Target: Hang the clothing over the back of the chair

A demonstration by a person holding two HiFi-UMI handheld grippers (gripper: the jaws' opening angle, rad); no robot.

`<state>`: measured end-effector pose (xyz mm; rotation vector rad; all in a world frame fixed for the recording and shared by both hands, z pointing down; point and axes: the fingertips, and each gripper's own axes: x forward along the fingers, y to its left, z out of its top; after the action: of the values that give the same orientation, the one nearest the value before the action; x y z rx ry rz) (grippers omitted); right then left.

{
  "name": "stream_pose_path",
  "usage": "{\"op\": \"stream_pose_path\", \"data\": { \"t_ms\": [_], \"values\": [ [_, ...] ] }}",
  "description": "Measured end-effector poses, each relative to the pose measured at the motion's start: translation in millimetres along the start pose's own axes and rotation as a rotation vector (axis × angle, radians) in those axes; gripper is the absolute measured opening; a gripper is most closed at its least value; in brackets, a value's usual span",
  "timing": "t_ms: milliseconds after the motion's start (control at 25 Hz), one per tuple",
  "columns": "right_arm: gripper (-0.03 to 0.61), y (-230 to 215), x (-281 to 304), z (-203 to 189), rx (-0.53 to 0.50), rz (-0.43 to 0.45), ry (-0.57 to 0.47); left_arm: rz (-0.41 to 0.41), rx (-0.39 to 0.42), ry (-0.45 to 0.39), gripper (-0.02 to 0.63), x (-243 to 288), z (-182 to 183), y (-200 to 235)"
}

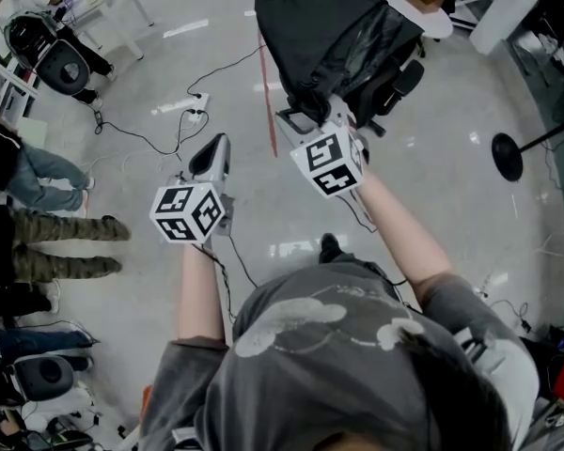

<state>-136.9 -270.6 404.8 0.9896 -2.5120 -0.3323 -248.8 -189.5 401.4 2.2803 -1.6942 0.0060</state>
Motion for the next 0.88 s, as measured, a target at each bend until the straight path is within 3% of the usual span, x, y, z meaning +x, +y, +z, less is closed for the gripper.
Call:
{"op": "stream_pose_path", "data": {
  "t_ms": [120,280,520,880],
  "values": [
    [0.291,-3.3,-1.1,-6.4,0.012,-0.015,0.011,-0.005,-0.001,0.006,0.002,0.2,-1.8,-2.1],
    [0.298,10.6,1.3,-15.9,0.04,0.035,0.044,-0.007,-0.001,0.014,0.002,-0.7,-3.9,-2.8],
    [0.37,17.9,-3.6,-35.6,0.046,-0.065,0.065,-0.008,-0.009,0.017,0.002,-6.2,-11.3,3.3],
    [0.387,35.1,-21.5,-73.9,0.187,-0.065,0.132,-0.028,-0.024,0.037,0.002,-14.4,-25.1,0.6]
  ]
}}
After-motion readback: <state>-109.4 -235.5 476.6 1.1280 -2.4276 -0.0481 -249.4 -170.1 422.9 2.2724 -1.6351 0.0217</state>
